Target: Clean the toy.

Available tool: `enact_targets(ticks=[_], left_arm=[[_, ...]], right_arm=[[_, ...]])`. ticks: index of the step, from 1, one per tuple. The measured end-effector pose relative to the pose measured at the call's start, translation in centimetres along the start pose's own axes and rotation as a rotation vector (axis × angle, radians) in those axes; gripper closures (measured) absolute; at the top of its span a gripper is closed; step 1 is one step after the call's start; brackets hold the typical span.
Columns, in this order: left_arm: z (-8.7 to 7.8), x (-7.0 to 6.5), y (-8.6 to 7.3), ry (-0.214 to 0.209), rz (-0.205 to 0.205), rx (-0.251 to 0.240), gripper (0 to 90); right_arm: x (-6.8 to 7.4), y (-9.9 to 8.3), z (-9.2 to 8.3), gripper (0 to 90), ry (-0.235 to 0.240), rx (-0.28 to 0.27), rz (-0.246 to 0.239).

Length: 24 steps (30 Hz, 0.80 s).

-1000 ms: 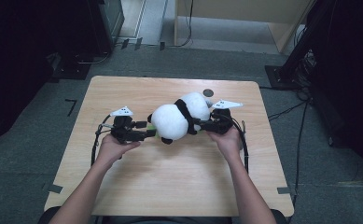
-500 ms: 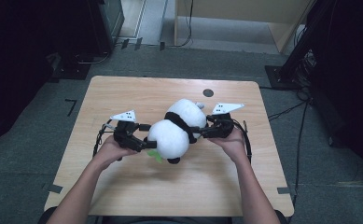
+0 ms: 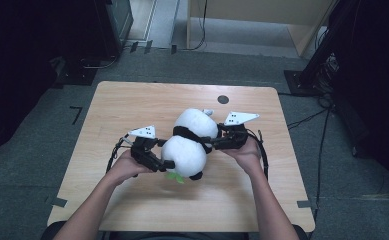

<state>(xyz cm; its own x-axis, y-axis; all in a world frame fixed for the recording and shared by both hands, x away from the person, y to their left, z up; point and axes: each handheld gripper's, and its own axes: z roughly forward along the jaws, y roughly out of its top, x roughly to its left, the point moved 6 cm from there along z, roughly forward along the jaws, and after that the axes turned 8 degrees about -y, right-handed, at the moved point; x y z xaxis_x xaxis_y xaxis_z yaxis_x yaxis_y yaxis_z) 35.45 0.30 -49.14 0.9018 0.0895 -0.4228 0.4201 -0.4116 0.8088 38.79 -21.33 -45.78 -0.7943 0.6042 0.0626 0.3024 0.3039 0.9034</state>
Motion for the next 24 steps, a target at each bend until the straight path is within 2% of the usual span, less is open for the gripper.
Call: enact_targets(ticks=[2, 3, 7, 9, 11, 12, 13, 16, 18, 21, 22, 24], left_arm=[[0.1, -0.1, -0.1, 0.002, 0.000, 0.015, 2.9], [0.2, -0.3, -0.3, 0.013, 0.002, 0.047, 9.7], [0.5, -0.2, -0.9, 0.027, -0.003, 0.114, 22.8], [0.5, -0.1, -1.1, 0.031, -0.020, 0.120, 30.4], [0.2, -0.1, -1.0, 0.013, -0.050, 0.095, 37.8], [0.2, -0.1, -1.0, 0.013, -0.050, 0.095, 39.9], [0.1, -0.1, -0.9, 0.009, -0.057, 0.086, 41.0], [0.1, -0.2, -0.9, 0.027, -0.046, 0.101, 42.1], [0.1, -0.2, -0.8, 0.033, -0.045, 0.105, 41.1], [0.1, -0.3, -0.6, 0.063, -0.013, 0.087, 41.3], [0.1, -0.3, -0.5, 0.063, -0.002, 0.080, 41.7], [-0.1, -0.4, -0.3, 0.055, -0.008, 0.066, 43.5]], right_arm=[[0.1, 0.1, 0.0, 41.5, -0.002, -0.003, -0.008], [0.3, 0.2, 0.1, 41.5, -0.008, -0.002, -0.026], [0.6, -0.1, 0.5, 40.6, -0.011, 0.041, -0.043], [0.7, -0.2, 0.7, 39.0, -0.012, 0.057, -0.052], [0.5, -0.3, 0.7, 35.5, -0.012, 0.060, -0.043], [0.5, -0.3, 0.7, 35.5, -0.012, 0.060, -0.043], [0.2, -0.3, 0.6, 31.7, 0.003, 0.057, -0.009], [-0.1, -0.6, 0.5, 28.4, 0.024, 0.069, 0.003], [-0.1, -0.7, 0.5, 27.9, 0.020, 0.069, 0.000], [-0.4, -0.7, 0.4, 24.9, 0.001, 0.065, -0.006], [-0.5, -0.7, 0.4, 23.1, -0.006, 0.061, -0.003], [-0.7, -0.7, 0.3, 20.2, -0.011, 0.058, 0.008]])
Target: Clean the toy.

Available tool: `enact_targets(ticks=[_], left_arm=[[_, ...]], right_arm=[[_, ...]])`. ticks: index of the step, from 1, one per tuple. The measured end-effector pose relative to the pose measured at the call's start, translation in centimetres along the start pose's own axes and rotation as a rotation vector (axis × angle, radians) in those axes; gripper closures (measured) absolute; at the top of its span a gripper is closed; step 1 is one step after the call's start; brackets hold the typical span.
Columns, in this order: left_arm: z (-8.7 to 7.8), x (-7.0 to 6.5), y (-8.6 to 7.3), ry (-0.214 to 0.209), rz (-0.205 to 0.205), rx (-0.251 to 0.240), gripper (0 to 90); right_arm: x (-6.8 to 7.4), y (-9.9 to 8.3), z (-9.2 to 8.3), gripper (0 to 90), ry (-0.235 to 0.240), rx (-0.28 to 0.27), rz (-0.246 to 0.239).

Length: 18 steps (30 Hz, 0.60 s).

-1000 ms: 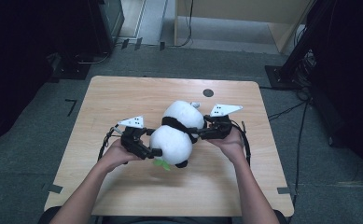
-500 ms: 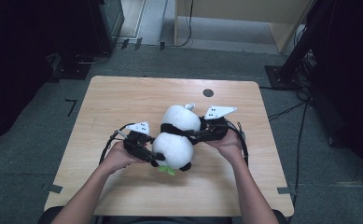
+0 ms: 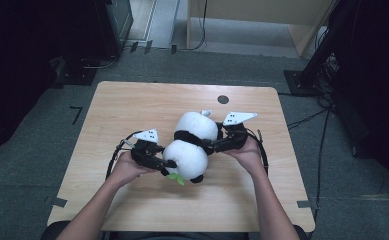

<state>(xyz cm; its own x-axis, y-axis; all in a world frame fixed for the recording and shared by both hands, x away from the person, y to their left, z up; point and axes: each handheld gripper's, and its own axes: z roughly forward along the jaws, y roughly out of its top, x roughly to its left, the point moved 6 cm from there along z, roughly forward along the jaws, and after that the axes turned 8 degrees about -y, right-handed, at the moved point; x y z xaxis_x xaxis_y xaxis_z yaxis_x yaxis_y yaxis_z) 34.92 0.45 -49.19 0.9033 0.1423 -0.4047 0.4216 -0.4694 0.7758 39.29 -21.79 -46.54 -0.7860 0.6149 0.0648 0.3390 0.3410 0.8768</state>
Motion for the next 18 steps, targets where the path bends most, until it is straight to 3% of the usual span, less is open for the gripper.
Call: enact_targets(ticks=[4, 7, 8, 9, 13, 15, 17, 18], left_arm=[[-0.7, -0.1, 0.4, -0.002, -0.002, -0.024, 47.8], [-1.1, -0.1, 0.5, 0.006, -0.003, -0.038, 50.5], [-1.4, 0.0, 0.6, 0.020, -0.011, -0.044, 50.5], [-2.0, 0.5, 0.6, 0.040, -0.038, -0.078, 51.1], [-2.9, 1.2, 0.8, 0.067, -0.060, -0.124, 50.6], [-3.4, 1.8, 1.1, 0.124, -0.075, -0.158, 50.1], [-3.5, 2.0, 1.2, 0.136, -0.086, -0.167, 49.6], [-3.6, 2.2, 1.3, 0.144, -0.096, -0.176, 49.3]], right_arm=[[-0.4, -0.1, -0.2, 14.6, -0.014, 0.004, 0.013], [-0.9, -0.2, -0.7, 13.5, -0.062, 0.002, 0.022], [-0.9, -0.2, -0.7, 13.5, -0.062, 0.002, 0.022], [-1.4, -0.2, -1.2, 13.6, -0.119, 0.000, 0.018], [-2.3, -0.3, -2.1, 13.6, -0.151, -0.012, 0.040], [-3.5, -1.0, -2.8, 13.6, -0.210, -0.001, 0.077], [-3.8, -1.3, -3.0, 13.6, -0.217, -0.003, 0.095], [-4.3, -1.6, -3.5, 13.6, -0.237, -0.014, 0.127]])
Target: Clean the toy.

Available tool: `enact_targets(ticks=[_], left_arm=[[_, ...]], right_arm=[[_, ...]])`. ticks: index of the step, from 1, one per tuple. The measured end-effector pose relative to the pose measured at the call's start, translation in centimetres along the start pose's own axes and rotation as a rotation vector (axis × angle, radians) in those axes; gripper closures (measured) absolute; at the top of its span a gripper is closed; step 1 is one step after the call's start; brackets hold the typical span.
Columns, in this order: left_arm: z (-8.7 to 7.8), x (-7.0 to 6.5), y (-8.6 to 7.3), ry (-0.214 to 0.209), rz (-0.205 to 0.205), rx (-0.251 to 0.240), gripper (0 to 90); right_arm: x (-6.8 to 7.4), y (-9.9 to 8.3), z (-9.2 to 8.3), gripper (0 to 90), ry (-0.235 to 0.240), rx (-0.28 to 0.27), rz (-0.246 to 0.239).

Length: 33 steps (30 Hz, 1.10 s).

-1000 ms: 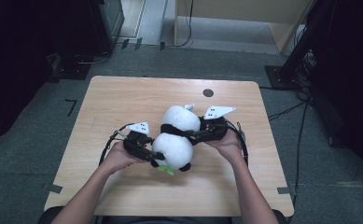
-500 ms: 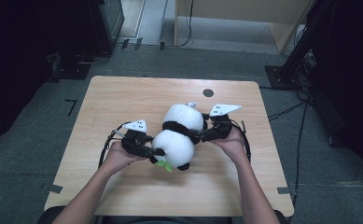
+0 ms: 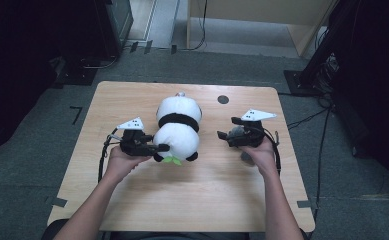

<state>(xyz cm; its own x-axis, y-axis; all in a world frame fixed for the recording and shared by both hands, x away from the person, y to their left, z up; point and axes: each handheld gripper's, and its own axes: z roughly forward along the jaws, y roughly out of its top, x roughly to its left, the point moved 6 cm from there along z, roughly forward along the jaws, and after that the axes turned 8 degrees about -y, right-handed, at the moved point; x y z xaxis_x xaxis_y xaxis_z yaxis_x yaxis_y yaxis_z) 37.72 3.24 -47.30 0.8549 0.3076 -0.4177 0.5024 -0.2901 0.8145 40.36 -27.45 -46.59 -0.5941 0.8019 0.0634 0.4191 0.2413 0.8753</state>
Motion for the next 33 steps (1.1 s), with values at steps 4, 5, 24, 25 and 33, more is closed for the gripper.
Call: enact_targets(ticks=[4, 5, 24, 25, 33], left_arm=[[0.0, 1.1, 0.6, 0.049, -0.029, -0.024, 48.9], [0.0, 1.1, 0.6, 0.049, -0.029, -0.024, 48.8], [1.0, 3.4, 1.8, 0.112, -0.067, -0.042, 47.6], [1.0, 3.4, 1.9, 0.111, -0.070, -0.045, 47.6], [1.5, 3.3, 1.8, 0.109, -0.074, -0.035, 47.6]], right_arm=[[-1.5, -1.1, -0.7, 13.6, -0.071, 0.027, 0.034], [-1.5, -1.1, -0.7, 13.6, -0.071, 0.027, 0.034], [-4.9, -7.2, -1.5, 44.5, -0.263, 0.243, 0.103], [-5.0, -7.7, -1.3, 52.4, -0.251, 0.261, 0.136], [-5.1, -7.9, -1.3, 75.0, -0.334, 0.304, 0.080]])
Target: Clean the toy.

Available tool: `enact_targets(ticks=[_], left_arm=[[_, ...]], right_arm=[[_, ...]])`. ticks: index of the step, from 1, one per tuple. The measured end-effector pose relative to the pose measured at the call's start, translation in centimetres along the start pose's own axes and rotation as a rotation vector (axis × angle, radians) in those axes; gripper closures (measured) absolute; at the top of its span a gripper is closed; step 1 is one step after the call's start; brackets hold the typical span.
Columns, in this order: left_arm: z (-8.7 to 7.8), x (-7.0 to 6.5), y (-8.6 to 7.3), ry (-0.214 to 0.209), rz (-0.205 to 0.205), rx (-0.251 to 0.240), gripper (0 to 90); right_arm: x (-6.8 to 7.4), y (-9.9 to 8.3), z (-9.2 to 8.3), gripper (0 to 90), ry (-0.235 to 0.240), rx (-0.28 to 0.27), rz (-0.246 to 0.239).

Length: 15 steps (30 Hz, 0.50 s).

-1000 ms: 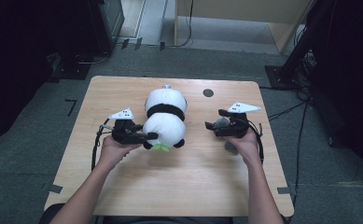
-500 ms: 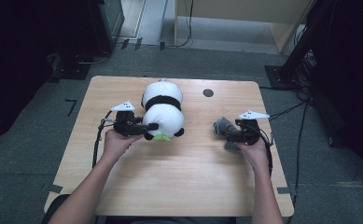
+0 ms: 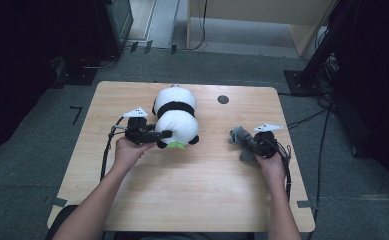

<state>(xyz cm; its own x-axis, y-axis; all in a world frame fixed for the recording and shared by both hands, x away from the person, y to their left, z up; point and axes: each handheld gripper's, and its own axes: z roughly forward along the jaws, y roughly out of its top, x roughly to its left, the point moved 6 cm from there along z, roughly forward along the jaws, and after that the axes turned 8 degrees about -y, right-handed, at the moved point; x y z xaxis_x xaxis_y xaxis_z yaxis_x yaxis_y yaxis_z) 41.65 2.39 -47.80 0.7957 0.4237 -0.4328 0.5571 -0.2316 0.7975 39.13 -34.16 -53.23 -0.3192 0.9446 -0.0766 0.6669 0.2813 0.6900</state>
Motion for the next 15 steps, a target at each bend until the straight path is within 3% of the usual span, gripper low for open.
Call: enact_targets(ticks=[3, 6, 7, 8, 10, 12, 13, 15], left_arm=[[0.1, -0.2, 0.1, 0.007, 0.011, -0.008, 47.6], [0.3, -0.4, 0.1, 0.011, 0.016, -0.009, 47.6], [0.3, -0.4, 0.1, 0.011, 0.016, -0.009, 47.6], [0.4, -0.5, 0.1, 0.008, 0.012, -0.008, 47.5], [0.6, -0.8, 0.1, 0.003, 0.016, -0.005, 47.5], [0.7, -1.0, 0.1, 0.004, 0.019, -0.004, 47.5], [0.8, -1.2, 0.1, 0.003, 0.023, -0.005, 47.5], [1.1, -1.6, 0.0, 0.000, 0.029, -0.004, 47.5]], right_arm=[[0.5, 0.8, -0.9, 75.4, -0.001, -0.038, -0.013], [1.8, 2.2, -2.7, 75.5, 0.051, -0.112, 0.002], [1.8, 2.2, -2.7, 75.5, 0.051, -0.112, 0.002], [3.1, 3.4, -4.0, 75.5, 0.088, -0.170, -0.004], [4.5, 4.6, -5.1, 75.5, 0.136, -0.218, -0.006], [5.8, 5.6, -5.9, 75.4, 0.165, -0.250, -0.013], [5.8, 5.6, -5.9, 75.4, 0.165, -0.250, -0.013], [7.4, 6.7, -6.7, 75.2, 0.186, -0.273, -0.040]])
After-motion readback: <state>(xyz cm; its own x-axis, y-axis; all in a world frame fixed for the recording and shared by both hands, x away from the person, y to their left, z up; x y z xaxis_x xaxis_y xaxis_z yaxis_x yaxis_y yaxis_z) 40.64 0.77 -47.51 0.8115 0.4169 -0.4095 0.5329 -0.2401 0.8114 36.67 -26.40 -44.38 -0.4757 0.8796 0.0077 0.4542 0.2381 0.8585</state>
